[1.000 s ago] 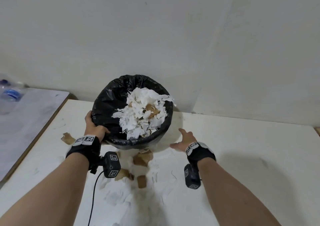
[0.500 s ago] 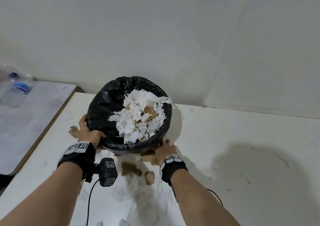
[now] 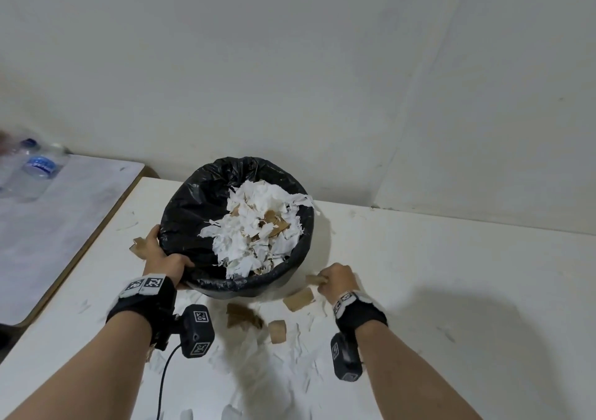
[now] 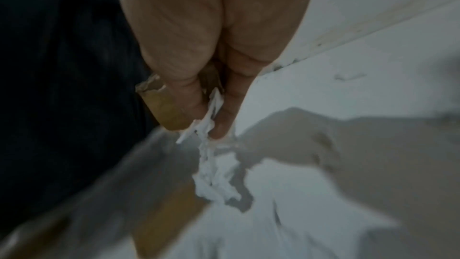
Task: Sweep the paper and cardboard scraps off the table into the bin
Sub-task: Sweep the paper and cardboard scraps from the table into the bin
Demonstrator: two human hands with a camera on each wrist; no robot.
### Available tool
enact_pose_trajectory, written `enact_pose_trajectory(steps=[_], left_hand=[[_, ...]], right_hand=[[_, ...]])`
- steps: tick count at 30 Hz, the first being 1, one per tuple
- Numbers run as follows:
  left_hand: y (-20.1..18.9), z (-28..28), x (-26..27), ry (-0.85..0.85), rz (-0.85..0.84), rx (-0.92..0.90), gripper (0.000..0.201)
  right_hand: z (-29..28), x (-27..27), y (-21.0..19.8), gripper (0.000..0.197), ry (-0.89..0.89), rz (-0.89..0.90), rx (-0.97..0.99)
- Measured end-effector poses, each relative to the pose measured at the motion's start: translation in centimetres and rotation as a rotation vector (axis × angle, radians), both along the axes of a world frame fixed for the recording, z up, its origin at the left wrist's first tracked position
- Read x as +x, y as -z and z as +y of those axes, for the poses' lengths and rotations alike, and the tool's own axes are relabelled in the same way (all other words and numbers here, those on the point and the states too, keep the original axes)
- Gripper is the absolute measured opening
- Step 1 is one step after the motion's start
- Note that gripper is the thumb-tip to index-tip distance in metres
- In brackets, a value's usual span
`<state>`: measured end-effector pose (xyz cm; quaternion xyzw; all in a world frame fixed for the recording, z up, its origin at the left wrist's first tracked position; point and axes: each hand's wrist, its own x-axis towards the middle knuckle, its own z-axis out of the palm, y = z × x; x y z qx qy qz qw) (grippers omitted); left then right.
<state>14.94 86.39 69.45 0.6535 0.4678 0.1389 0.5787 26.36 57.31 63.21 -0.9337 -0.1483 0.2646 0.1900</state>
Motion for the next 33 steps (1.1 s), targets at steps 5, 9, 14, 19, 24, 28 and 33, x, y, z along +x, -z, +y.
enact_pose_trajectory(steps=[5, 9, 14, 19, 24, 28, 33], left_hand=[[-0.9, -1.1, -1.1, 0.022, 0.000, 0.038, 0.096], [-1.3, -2.5, -1.0, 0.090, 0.017, 0.045, 0.098], [-1.8, -5.6, 1.1, 0.242, 0.019, 0.013, 0.100], [-1.4, -8.4, 3.0, 0.277, -0.005, 0.051, 0.095], [-0.3, -10.7, 4.0, 0.243, -0.011, -0.018, 0.091], [1.0, -12.0, 5.4, 0.261, -0.015, -0.026, 0.093], [2.4, -13.1, 6.2, 0.294, -0.011, -0.036, 0.094]], right_hand=[[-2.0, 2.8, -8.9, 0.006, 0.202, -0.204, 0.262], [-1.2, 3.4, -14.9, 0.007, 0.260, -0.295, 0.427], [0.9, 1.3, -16.6, 0.036, 0.193, -0.195, 0.487], [-3.4, 1.8, -16.4, 0.062, 0.158, -0.088, 0.553], [-11.2, 2.6, -15.0, 0.047, 0.508, -0.211, 0.609], [-16.9, 1.0, -8.7, 0.049, 0.678, -0.060, 0.255], [-19.1, -3.9, 0.1, 0.092, 0.458, 0.277, -0.196]])
